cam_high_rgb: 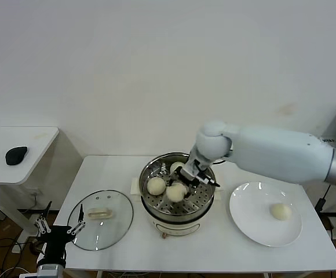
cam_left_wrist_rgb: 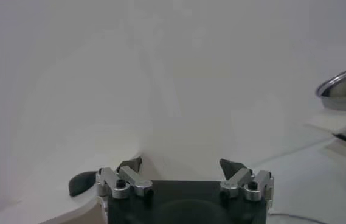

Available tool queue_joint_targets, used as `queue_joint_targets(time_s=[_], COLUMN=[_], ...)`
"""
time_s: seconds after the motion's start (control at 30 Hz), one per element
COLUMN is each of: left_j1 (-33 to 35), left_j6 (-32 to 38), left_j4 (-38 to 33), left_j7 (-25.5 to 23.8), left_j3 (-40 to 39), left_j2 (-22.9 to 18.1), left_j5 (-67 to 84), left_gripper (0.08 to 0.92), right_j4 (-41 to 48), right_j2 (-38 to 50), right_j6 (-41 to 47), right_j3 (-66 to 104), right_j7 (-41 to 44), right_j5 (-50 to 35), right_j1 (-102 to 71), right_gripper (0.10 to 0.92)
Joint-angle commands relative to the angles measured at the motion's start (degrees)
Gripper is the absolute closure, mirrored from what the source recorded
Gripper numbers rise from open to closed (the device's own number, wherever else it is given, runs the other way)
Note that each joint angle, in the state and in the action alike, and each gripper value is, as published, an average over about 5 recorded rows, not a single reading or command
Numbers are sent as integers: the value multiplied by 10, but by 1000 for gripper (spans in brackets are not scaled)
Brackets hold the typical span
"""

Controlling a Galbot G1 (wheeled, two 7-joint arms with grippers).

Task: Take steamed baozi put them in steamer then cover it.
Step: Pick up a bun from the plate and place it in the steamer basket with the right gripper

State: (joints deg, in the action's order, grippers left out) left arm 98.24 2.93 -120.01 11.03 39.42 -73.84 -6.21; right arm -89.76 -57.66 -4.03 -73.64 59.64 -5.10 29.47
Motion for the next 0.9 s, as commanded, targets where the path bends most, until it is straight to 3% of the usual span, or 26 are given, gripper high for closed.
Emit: queue_joint_targets(time_s=[0.03, 0.5, 0.73, 0.9], left_j1=[-1, -4, -4, -4], left_j6=[0, 0, 0, 0], left_j4=[0, 4, 4, 7], left_j7=[0, 1, 0, 1], left_j3=[-1, -5, -4, -1], left_j2=[-1, -2, 0, 3], left_j5=[1, 2, 2, 2], left_gripper=[177, 177, 177, 177], right_j4=[9, 7, -1, -3], right_j2=[-42, -26, 3, 54], right_j6=[-58, -82, -71, 1], right_j3=[-31, -34, -6, 41], right_j7=[6, 1, -9, 12], right_j5=[40, 62, 37, -10], right_j1=[-4, -7, 10, 31], right_gripper=[406, 398, 236, 204])
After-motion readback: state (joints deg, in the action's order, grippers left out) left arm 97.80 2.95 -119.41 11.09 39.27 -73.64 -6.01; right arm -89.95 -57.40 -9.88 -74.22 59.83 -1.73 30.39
